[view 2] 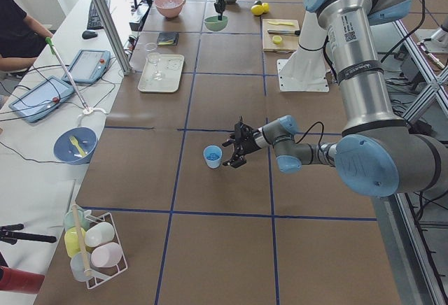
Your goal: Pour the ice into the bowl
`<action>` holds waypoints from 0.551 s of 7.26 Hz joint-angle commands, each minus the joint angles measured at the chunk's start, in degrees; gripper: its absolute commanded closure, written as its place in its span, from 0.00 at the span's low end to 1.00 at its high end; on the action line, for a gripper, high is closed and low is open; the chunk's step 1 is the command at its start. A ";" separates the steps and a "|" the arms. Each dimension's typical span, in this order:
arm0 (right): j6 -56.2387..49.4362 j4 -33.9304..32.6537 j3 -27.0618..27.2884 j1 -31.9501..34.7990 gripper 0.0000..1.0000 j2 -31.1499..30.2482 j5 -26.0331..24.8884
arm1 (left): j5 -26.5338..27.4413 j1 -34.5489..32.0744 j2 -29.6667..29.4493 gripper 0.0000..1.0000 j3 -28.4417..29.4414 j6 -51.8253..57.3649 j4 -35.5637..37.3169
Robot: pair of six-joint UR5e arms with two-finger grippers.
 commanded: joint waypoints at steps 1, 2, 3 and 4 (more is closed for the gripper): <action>1.75 -5.48 0.09 -1.96 1.00 4.30 -2.36 | 3.82 0.14 -3.14 0.00 3.44 -0.62 -0.06; 2.72 -5.48 0.09 -3.01 1.00 4.91 -3.32 | 5.85 0.14 -5.77 0.00 6.07 -0.62 -0.14; 2.99 -5.48 0.09 -3.45 1.00 5.09 -3.59 | 6.21 0.14 -6.49 0.00 6.71 -0.62 -0.14; 3.95 -5.48 0.09 -4.16 1.00 5.36 -4.12 | 7.26 0.14 -7.11 0.00 7.85 -0.62 -0.14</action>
